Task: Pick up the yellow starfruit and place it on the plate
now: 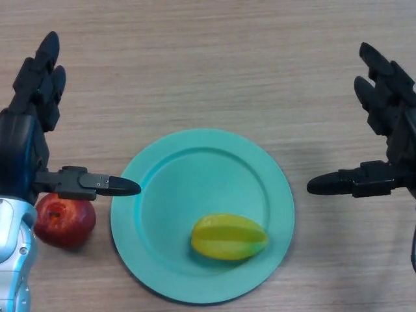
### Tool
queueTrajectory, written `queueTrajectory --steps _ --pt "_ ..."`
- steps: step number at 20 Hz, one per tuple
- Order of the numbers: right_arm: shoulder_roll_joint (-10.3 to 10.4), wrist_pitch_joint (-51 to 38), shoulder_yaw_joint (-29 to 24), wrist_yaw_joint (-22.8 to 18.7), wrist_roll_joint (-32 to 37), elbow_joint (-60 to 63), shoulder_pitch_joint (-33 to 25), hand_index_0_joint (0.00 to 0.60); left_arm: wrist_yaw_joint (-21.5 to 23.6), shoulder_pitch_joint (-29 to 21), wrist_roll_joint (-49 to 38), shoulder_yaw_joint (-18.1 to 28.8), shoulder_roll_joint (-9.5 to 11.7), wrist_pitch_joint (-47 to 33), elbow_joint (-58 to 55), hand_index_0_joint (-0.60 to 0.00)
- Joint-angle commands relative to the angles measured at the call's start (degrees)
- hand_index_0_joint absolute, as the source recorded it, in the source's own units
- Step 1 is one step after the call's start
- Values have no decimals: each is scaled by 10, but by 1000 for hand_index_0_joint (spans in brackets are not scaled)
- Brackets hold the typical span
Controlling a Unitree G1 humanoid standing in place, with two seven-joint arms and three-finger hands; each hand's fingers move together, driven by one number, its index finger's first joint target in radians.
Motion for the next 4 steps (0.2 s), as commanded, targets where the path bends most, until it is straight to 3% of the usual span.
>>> queueTrajectory --steps 1,4 --pt "-26 -69 -39 -10 36 -38 -24 0 16 -26 10 24 17 -69 -37 0" --pt "-29 -61 -41 -10 45 -32 -35 0 18 -31 14 18 15 -66 -36 0"
